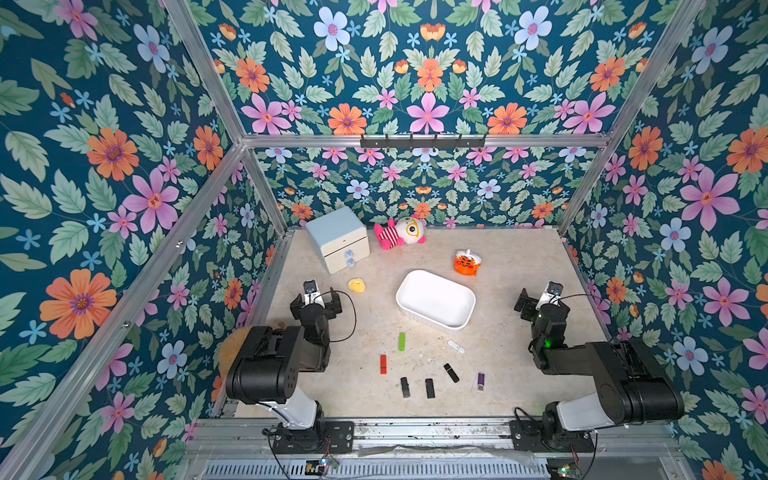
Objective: Put the usb flash drive into the storage box
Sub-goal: Pick up the USB flash from the center of the board.
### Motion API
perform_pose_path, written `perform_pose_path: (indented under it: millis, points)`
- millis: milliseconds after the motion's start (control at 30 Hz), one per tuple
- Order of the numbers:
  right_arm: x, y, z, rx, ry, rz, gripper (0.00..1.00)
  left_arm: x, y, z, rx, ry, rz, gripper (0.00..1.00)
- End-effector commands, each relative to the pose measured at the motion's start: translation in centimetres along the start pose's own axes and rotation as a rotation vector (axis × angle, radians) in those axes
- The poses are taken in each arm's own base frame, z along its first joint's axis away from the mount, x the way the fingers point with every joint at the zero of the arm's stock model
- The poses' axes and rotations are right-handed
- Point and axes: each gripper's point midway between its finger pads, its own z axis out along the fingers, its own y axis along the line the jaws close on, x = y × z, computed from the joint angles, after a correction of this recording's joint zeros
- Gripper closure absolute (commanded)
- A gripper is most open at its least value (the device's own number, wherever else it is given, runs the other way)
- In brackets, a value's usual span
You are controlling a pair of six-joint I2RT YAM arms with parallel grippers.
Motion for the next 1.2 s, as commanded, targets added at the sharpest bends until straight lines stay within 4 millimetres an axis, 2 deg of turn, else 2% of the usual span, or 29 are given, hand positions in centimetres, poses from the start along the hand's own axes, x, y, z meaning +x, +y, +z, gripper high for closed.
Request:
perform_pose_path:
  millis: [0,133,233,300,400,500,600,733,933,1067,1167]
  points:
    - [-0.4,0.1,0.4,-0.018,0.008,0.02,0.01,-0.6,-0.1,0.1,0.001,-0.019,-0.004,0.01]
    - [-0.3,-0.3,0.6,-0.017,0.016,0.028,0.01,-1.1,0.0,0.1,-0.005,-0.021,-0.003,0.01]
    - [-1.0,-0.1,0.4,-0.013,0.031,0.016,0.01,-2.7,0.0,1.3,-0.085,0.065,0.048,0.01]
    - [-2.2,0.9,0.4,-0.038,0.1,-0.02,0.01,-4.6,-0.4,2.1,-0.124,0.129,0.045,0.0]
    - [-4.6,0.8,0.5,-0.001,0.102,-0.014,0.01,-6.1,-1.0,2.3,-0.129,0.2,0.039,0.01]
    - [-6.9,2.8,-0.8,-0.016,0.085,-0.067,0.01,-6.2,-1.9,2.0,-0.097,0.318,0.016,0.0]
    - [-7.9,5.6,-2.6,-0.028,0.155,-0.151,0.01,-5.7,-3.5,1.1,-0.031,0.433,0.009,0.0]
    - [-7.0,8.0,-5.0,-0.049,0.375,-0.194,0.01,-5.2,-5.3,-1.1,0.02,0.518,-0.01,0.01]
    - [-4.8,9.6,-10.3,-0.094,0.61,-0.186,0.01,-4.9,-8.1,-4.7,0.083,0.593,0.009,0.01]
    - [-2.4,9.7,-14.3,-0.112,0.743,-0.163,0.01,-4.2,-8.9,-6.8,0.106,0.664,-0.02,0.01]
    - [0.1,9.9,-16.7,-0.143,0.849,-0.127,0.01,-3.3,-9.0,-8.5,0.12,0.708,-0.052,0.0]
